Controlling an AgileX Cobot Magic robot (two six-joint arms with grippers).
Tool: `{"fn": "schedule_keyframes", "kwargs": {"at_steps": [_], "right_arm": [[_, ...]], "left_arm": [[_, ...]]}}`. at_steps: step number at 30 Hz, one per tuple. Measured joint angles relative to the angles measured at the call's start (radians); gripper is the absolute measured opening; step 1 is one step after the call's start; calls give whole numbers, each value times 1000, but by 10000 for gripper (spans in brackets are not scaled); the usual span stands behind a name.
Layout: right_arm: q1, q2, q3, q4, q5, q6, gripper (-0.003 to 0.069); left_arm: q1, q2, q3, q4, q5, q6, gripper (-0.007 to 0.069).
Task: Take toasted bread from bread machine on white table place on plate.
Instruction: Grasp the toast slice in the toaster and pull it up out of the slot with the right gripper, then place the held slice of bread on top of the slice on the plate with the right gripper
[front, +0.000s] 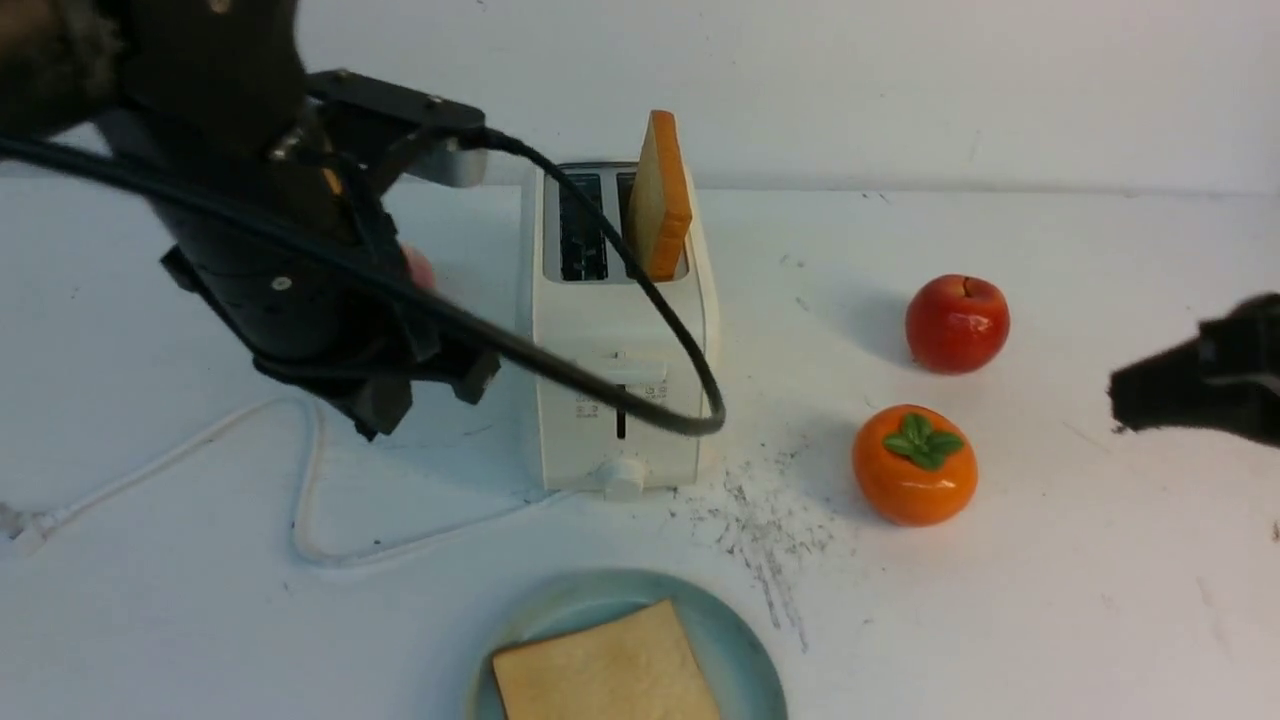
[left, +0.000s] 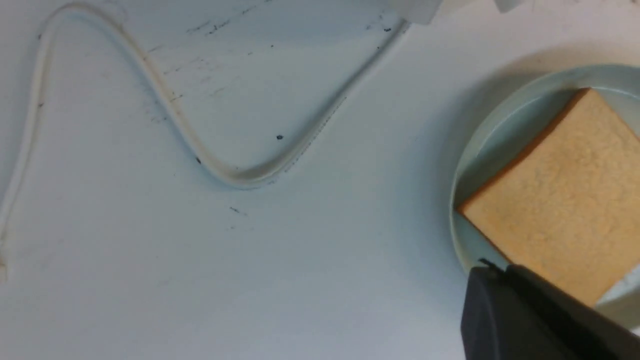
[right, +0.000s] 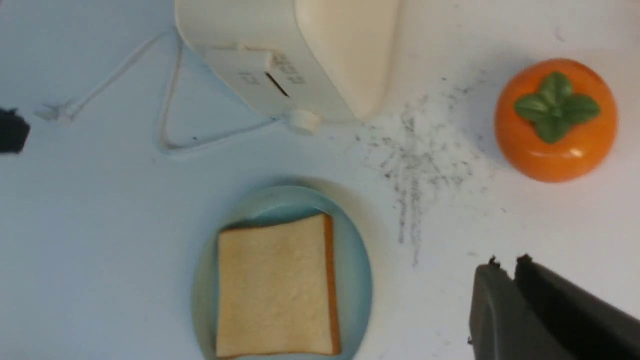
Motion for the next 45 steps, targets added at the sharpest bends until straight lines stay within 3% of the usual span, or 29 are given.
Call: {"fn": "schedule_keyframes", "kwargs": {"at_steps": [8, 14, 16, 23, 26, 28, 30, 33, 34, 39, 44, 45], "right_arm": [[202, 277, -197, -4, -155, -14, 125], [258, 478, -391, -16, -246, -15, 297], [268, 561, -495, -15, -267, -17, 400], [274, 753, -689, 17, -311, -17, 536], [274, 817, -723, 47, -321, -17, 532], [274, 855, -735, 80, -321, -22, 490], [275, 881, -741, 117, -312, -36, 376], [274, 870, -757, 120, -269, -42, 126], [270, 852, -766, 109, -249, -43, 85], [240, 691, -821, 98, -70, -61, 106], [199, 522, -848, 109, 124, -148, 106], [187, 484, -852, 109, 227, -192, 106]], "left_arm": [[0, -314, 281, -44, -44, -79, -14], [0, -575, 509, -44, -146, -167, -14], [0, -695, 606, -44, -158, -193, -14], [0, -894, 736, -44, -159, -265, -14], [0, -942, 751, -44, -155, -283, -14], [0, -966, 754, -43, -152, -287, -14], [0, -979, 758, -40, -152, -288, -14], [0, -979, 758, -21, -153, -288, -14], [0, -979, 758, -15, -153, -288, -14], [0, -979, 758, 3, -153, -288, -14], [0, -979, 758, 9, -166, -287, -14], [0, -979, 758, 14, -174, -287, -14]]}}
